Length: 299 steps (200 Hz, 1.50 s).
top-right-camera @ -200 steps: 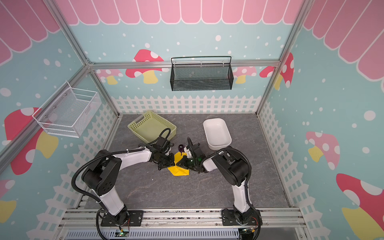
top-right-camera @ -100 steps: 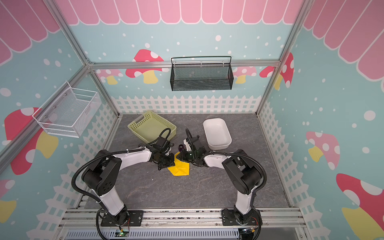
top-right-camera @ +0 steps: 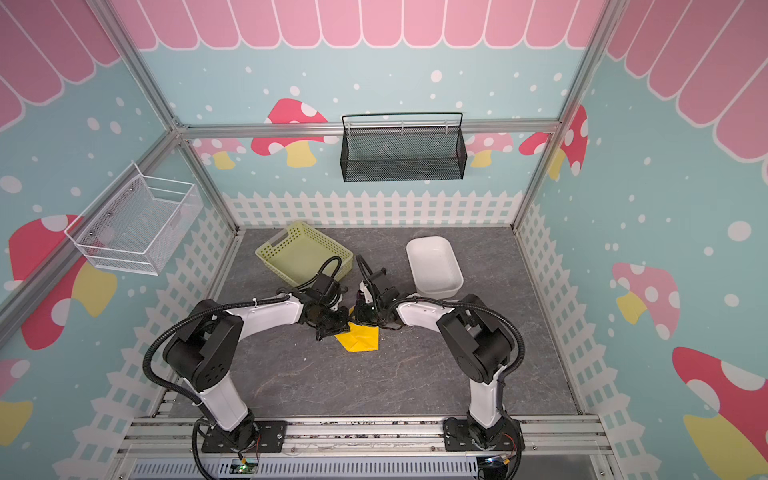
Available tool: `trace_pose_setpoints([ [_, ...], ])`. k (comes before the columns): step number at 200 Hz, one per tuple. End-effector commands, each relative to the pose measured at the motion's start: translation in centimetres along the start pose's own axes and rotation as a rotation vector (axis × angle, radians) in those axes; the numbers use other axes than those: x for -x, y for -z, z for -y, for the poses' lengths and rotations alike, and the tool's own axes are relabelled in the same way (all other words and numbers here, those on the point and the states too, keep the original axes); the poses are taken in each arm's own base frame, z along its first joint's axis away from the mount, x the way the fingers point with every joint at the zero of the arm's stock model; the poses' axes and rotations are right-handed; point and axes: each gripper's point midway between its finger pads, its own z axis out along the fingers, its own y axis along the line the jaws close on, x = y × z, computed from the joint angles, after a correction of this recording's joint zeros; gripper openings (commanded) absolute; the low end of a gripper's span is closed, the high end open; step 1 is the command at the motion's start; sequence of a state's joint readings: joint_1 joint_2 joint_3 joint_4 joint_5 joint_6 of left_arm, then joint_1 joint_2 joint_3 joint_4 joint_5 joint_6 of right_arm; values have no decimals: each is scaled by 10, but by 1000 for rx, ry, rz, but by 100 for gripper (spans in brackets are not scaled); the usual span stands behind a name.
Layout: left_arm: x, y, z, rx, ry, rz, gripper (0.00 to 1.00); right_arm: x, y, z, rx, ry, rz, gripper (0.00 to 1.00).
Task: Place the utensils on the paper napkin and roll it up
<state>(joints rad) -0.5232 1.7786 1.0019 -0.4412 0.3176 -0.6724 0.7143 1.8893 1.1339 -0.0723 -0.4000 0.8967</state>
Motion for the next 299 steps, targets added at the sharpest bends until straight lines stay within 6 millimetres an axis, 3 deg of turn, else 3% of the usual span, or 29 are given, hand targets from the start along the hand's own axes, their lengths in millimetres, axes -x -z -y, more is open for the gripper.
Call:
trace_pose_setpoints([
  [1,-11,-11,-19,57,10,-40,4,-9,-14,16,-66,-4,-53,26],
  [69,-10,-10,-20,63,12,-42,4,-12,-19,41,-199,-11,-77,29],
  [299,-12,-15,-23,77,15,-66,3,-8,-15,50,-293,-14,-90,42],
])
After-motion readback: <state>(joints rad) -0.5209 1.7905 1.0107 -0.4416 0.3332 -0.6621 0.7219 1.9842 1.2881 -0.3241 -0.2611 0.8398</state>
